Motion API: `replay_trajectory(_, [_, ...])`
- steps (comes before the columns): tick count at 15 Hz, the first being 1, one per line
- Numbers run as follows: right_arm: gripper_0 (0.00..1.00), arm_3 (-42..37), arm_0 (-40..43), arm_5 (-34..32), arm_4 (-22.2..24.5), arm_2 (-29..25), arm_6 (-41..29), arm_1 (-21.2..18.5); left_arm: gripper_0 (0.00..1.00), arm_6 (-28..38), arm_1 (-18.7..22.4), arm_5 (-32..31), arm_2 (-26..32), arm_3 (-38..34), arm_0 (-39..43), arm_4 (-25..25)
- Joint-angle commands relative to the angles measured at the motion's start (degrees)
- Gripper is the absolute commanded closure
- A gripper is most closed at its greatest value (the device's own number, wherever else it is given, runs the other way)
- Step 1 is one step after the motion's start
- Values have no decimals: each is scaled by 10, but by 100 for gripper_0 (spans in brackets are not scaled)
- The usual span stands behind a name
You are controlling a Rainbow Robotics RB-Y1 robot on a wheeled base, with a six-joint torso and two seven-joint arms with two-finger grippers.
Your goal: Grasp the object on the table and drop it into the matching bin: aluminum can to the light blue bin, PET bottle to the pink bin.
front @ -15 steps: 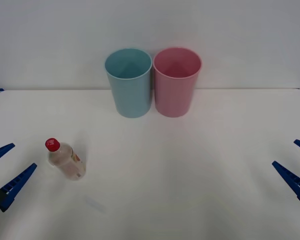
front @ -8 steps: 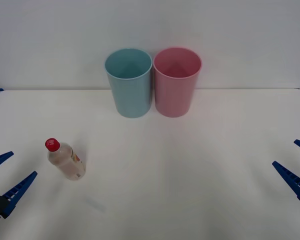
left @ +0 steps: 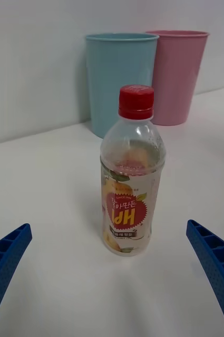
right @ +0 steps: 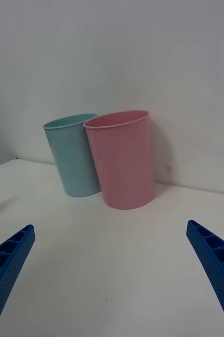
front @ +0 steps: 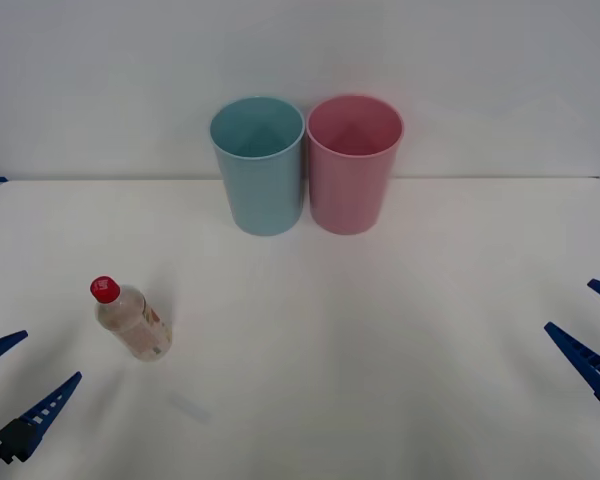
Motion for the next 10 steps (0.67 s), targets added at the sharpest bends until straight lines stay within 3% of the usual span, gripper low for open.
replay_trajectory(1, [0,0,0,0,0,0,0,0,0,-5,0,13,-24,28,-3,17])
replay_trajectory(7, [0,0,0,0,0,0,0,0,0,-29,-2,29,-61,86,-41,43])
replay_trajectory(10, [0,0,0,0,0,0,0,0,0,-75,-2,32,-80,139,-78,50])
